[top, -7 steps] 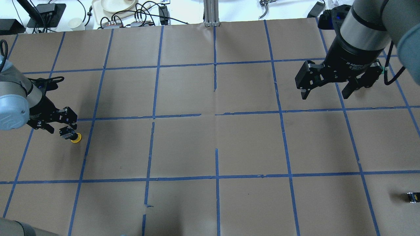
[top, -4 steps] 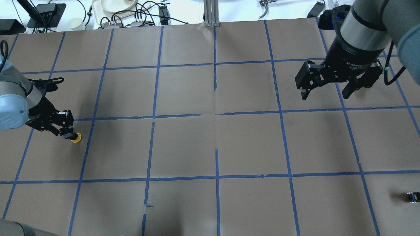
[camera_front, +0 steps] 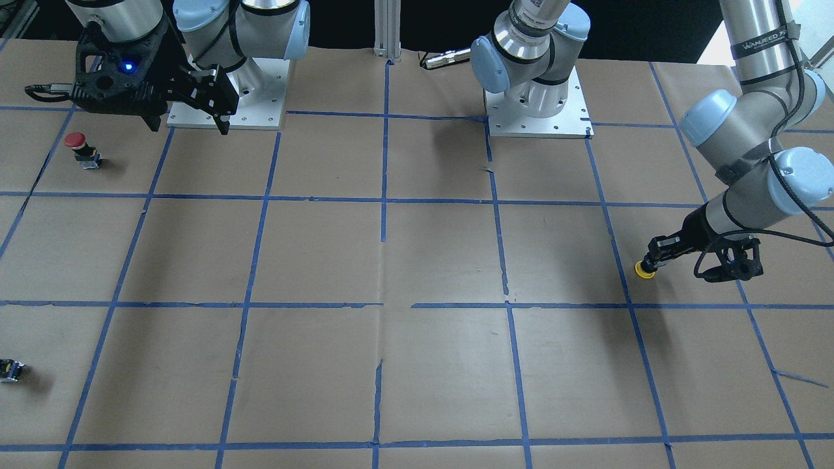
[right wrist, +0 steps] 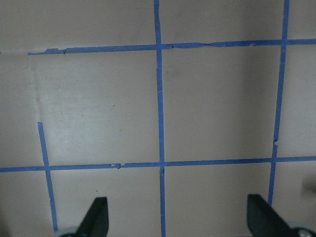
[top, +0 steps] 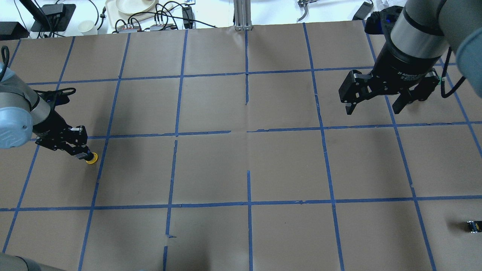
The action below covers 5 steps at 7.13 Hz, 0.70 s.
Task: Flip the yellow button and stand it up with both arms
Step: 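Lower the left gripper onto the lying yellow button and close on it, then lift the yellow button with the left gripper toward the right gripper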
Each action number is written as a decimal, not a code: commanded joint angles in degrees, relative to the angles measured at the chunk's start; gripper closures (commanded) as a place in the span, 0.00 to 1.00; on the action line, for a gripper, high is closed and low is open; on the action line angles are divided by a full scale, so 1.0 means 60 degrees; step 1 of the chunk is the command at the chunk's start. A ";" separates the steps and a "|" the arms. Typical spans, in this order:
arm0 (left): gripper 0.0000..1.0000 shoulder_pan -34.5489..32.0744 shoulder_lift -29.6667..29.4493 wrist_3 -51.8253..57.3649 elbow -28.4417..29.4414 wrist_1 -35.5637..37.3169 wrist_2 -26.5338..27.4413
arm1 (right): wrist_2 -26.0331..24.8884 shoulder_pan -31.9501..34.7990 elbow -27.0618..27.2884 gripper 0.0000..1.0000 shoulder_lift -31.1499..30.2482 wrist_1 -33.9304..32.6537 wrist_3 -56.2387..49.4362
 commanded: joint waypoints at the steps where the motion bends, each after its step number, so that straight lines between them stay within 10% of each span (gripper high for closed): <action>1: 0.84 -0.0360 0.0670 0.0091 0.0060 -0.0961 -0.1619 | 0.0000 -0.0041 -0.0099 0.00 -0.0004 -0.0017 -0.0130; 5: 0.84 -0.1912 0.0849 -0.0070 -0.0843 -0.1801 -0.8245 | -0.0483 -0.0041 -0.0026 0.00 0.0025 0.0073 -0.0248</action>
